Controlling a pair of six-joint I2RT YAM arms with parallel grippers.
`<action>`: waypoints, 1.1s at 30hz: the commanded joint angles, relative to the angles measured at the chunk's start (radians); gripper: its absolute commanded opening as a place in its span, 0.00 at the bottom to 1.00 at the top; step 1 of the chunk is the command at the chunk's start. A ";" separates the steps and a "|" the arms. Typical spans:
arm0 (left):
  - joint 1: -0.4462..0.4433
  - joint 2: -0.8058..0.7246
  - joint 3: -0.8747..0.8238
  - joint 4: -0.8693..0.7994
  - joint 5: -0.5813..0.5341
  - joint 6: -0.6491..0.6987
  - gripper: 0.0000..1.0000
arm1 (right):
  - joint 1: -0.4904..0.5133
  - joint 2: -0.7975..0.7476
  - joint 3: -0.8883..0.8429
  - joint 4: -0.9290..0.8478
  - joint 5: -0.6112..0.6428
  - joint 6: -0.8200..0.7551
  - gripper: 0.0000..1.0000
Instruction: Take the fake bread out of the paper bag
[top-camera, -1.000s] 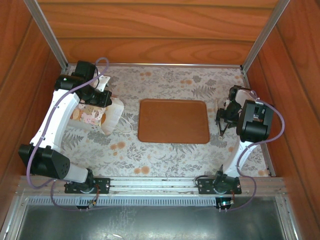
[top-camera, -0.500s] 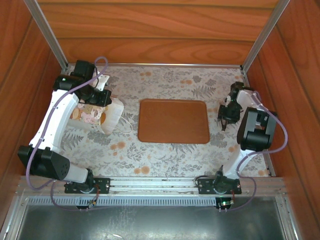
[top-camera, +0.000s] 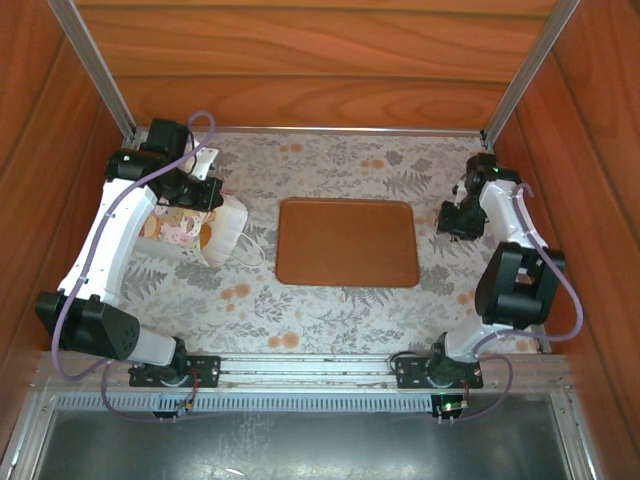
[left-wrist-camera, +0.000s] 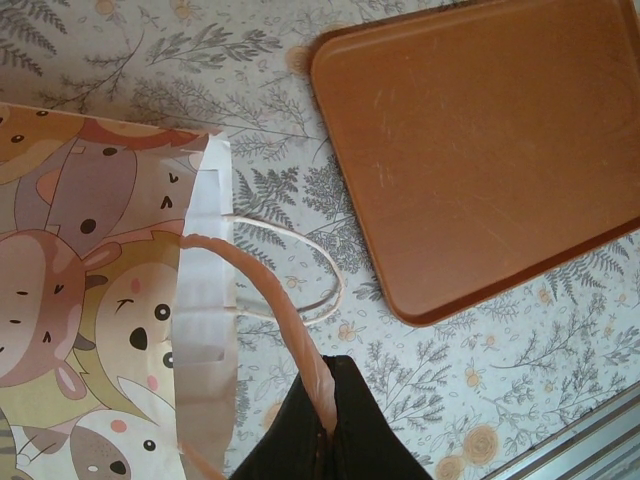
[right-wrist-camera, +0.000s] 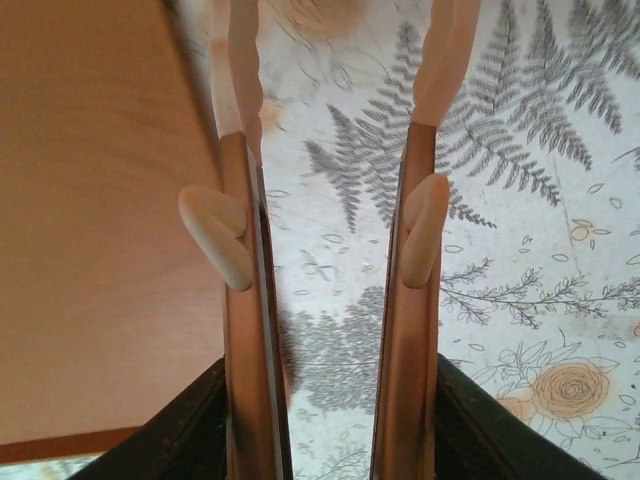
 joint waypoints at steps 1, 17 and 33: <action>-0.006 -0.008 0.032 0.012 0.002 -0.016 0.00 | 0.012 -0.075 0.054 -0.038 -0.090 0.019 0.47; -0.006 -0.006 0.035 0.044 -0.011 -0.027 0.00 | 0.179 -0.202 0.092 -0.016 -0.386 0.028 0.46; -0.005 -0.024 0.019 0.067 -0.035 -0.046 0.00 | 0.519 -0.142 0.070 0.117 -0.559 0.111 0.42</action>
